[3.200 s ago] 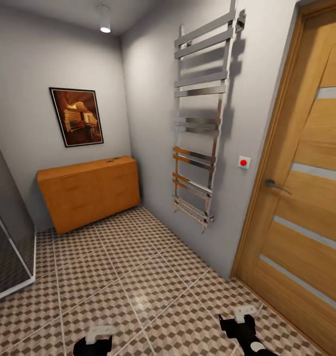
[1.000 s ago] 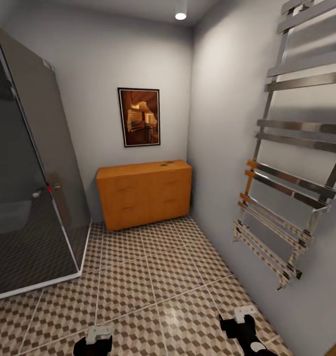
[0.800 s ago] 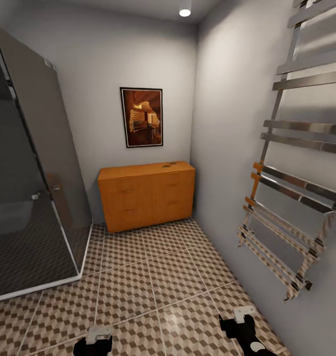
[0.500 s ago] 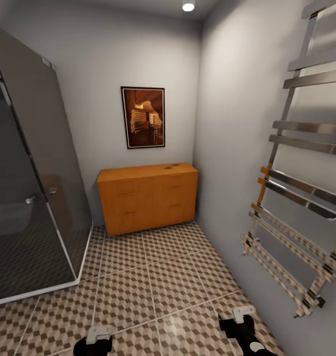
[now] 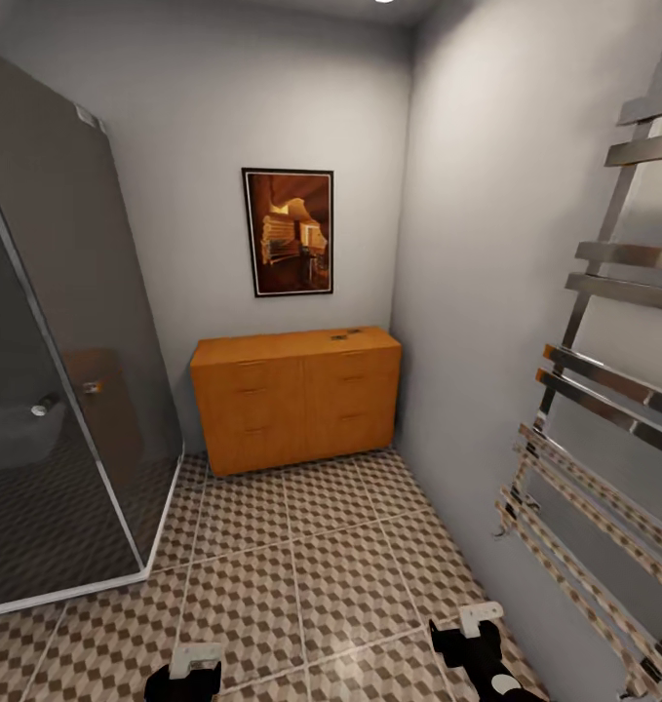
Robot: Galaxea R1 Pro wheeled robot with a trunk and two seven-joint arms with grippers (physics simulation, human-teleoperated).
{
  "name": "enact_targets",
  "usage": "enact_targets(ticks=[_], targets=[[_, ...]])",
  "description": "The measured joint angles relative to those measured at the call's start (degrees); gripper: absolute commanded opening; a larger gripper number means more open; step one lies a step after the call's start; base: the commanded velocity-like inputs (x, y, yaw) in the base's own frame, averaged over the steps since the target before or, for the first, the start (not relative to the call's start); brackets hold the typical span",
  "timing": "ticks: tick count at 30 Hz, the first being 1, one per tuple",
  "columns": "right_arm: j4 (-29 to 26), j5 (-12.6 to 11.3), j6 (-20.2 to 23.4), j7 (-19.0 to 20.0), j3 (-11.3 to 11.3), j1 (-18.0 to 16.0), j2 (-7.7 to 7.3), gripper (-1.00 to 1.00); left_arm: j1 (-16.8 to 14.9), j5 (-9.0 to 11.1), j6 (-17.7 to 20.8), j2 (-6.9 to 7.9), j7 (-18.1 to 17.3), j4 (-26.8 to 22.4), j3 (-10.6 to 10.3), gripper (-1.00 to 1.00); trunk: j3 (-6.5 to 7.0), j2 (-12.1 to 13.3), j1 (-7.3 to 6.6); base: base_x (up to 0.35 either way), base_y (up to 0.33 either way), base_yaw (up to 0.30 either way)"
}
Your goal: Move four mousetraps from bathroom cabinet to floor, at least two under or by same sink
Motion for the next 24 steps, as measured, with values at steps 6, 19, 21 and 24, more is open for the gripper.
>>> enact_targets(ticks=[6, 19, 21, 24], targets=[[0.0, 0.0, 0.0, 0.0, 0.0, 0.0, 0.01, 1.0, 0.0, 0.0, 0.0, 0.0, 0.0, 0.0, 0.0, 1.0, 0.0, 0.0, 0.0, 0.307, -0.013, 0.076], [0.0, 0.0, 0.0, 0.0, 0.0, 0.0, -0.06, 1.0, 0.0, 0.0, 0.0, -0.01, 0.0, 0.0, 0.0, 1.0, 0.0, 0.0, 0.02, 0.23, -0.001, 0.095], [0.0, 0.0, 0.0, 0.0, 0.0, 0.0, -0.07, 1.0, 0.0, 0.0, 0.0, -0.01, 0.0, 0.0, 0.0, 1.0, 0.0, 0.0, 0.03, 0.073, 0.0, 0.022], [0.1, 0.0, 0.0, 0.1, 0.0, 0.0, -0.08, 1.0, 0.0, 0.0, 0.0, 0.0, 0.0, 0.0, 0.0, 1.0, 0.0, 0.0, 0.03, 0.04, 0.0, 0.012]])
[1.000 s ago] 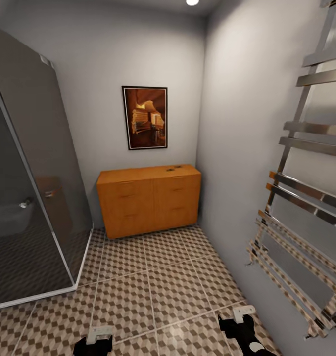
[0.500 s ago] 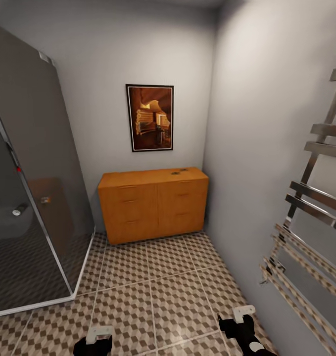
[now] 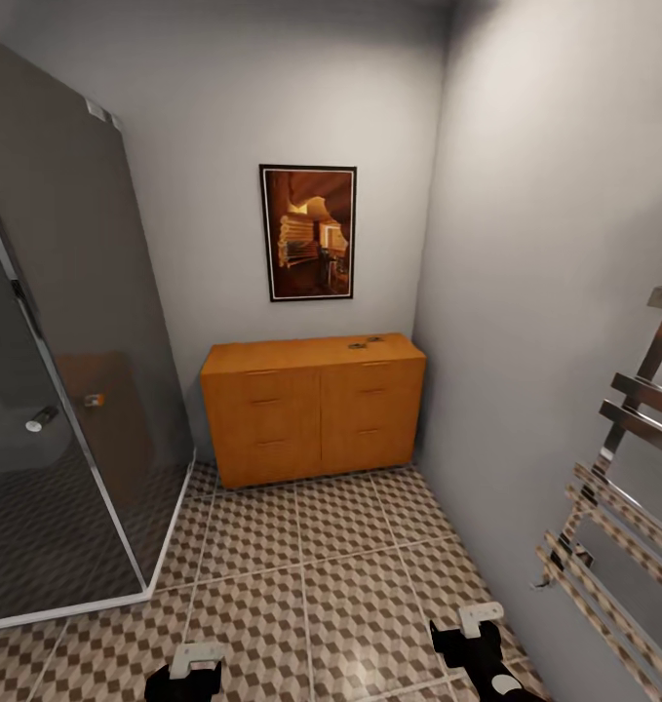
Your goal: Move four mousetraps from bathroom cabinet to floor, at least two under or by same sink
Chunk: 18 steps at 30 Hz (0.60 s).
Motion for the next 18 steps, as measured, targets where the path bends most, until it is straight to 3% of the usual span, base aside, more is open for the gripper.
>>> enact_targets(ticks=[18], targets=[[0.0, 0.0, 0.0, 0.1, 0.0, 0.0, -0.09, 1.0, 0.0, 0.0, 0.0, -0.02, 0.0, 0.0, 0.0, 1.0, 0.0, 0.0, 0.0, 0.004, 0.0, 0.001]])
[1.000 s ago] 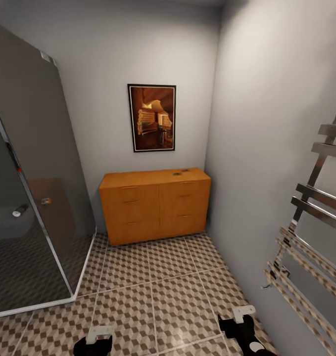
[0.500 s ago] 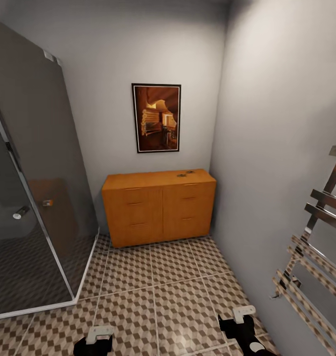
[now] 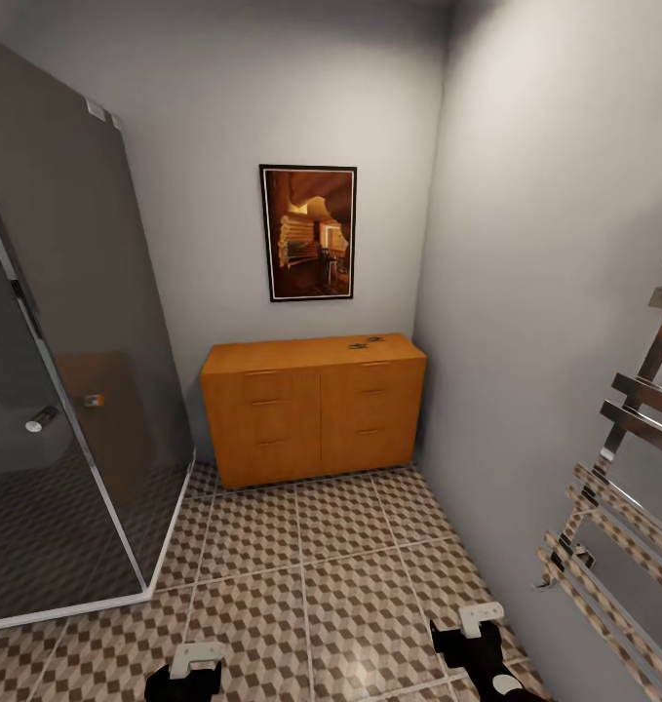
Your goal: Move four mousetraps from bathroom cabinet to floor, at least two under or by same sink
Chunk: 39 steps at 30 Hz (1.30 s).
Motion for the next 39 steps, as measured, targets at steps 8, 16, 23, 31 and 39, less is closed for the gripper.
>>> enact_targets(ticks=[8, 16, 23, 31, 39], targets=[[0.0, 0.0, 0.0, -0.1, 0.0, 0.0, 0.0, 1.0, 0.0, 0.0, 0.0, 0.02, 0.0, 0.0, 0.0, 1.0, 0.0, 0.0, 0.0, 0.0, 0.0, 0.0], [0.0, 0.0, 0.1, -0.1, 0.0, 0.0, 0.02, 1.0, 0.0, 0.0, 0.0, 0.03, 0.1, 0.0, 0.0, 1.0, 0.0, 0.0, 0.0, 0.0, 0.0, 0.0], [0.0, 0.0, 0.1, -0.1, 0.0, 0.0, 0.01, 1.0, 0.0, 0.0, 0.0, 0.03, 0.0, 0.0, 0.0, 1.0, 0.0, 0.0, 0.0, 0.0, 0.0, 0.0], [0.0, 0.0, 0.1, -0.2, 0.0, 0.0, 0.0, 1.0, 0.0, -0.1, -0.1, 0.1, 0.1, -0.1, 0.1, 1.0, 0.0, 0.0, 0.0, 0.0, 0.0, 0.0], [0.0, 0.0, 0.1, -0.1, 0.0, 0.0, 0.0, 1.0, 0.0, -0.1, -0.1, 0.19, -0.1, -0.1, 0.0, 1.0, 0.0, 0.0, 0.0, 0.0, 0.0, 0.0]])
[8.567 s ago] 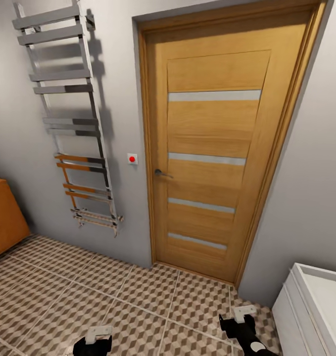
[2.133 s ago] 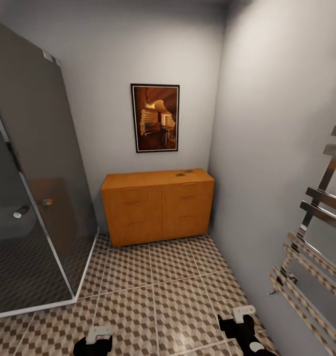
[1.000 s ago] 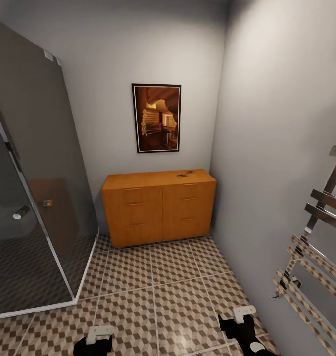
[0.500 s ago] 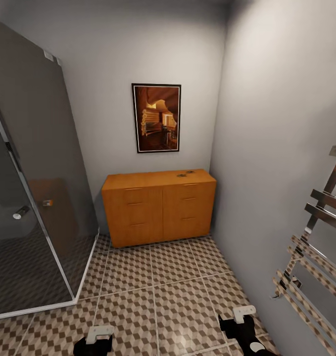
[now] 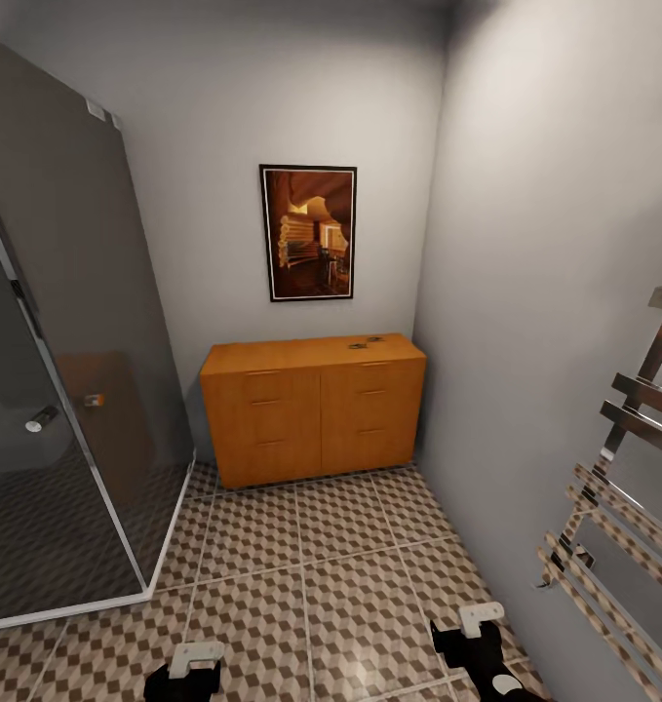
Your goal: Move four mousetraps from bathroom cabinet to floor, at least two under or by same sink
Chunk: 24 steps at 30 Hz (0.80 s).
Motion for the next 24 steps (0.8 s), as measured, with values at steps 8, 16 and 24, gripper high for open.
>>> enact_targets(ticks=[8, 16, 24], targets=[[0.0, 0.0, 0.0, 0.0, 0.0, 0.0, 0.0, 1.0, 0.0, 0.0, 0.0, -0.06, -0.1, 0.0, 0.0, 1.0, 0.0, 0.0, 0.0, 0.0, 0.0, 0.0], [0.0, 0.0, 0.0, 0.0, 0.0, 0.0, 0.0, 1.0, 0.0, 0.0, 0.0, -0.13, 0.0, 0.0, 0.0, 1.0, 0.0, 0.0, 0.0, 0.0, 0.0, 0.0], [0.0, 0.0, 0.0, 0.0, 0.0, 0.0, 0.0, 1.0, 0.0, 0.0, 0.0, -0.29, -0.1, 0.0, 0.0, 1.0, 0.0, 0.0, 0.0, 0.0, 0.0, 0.0]])
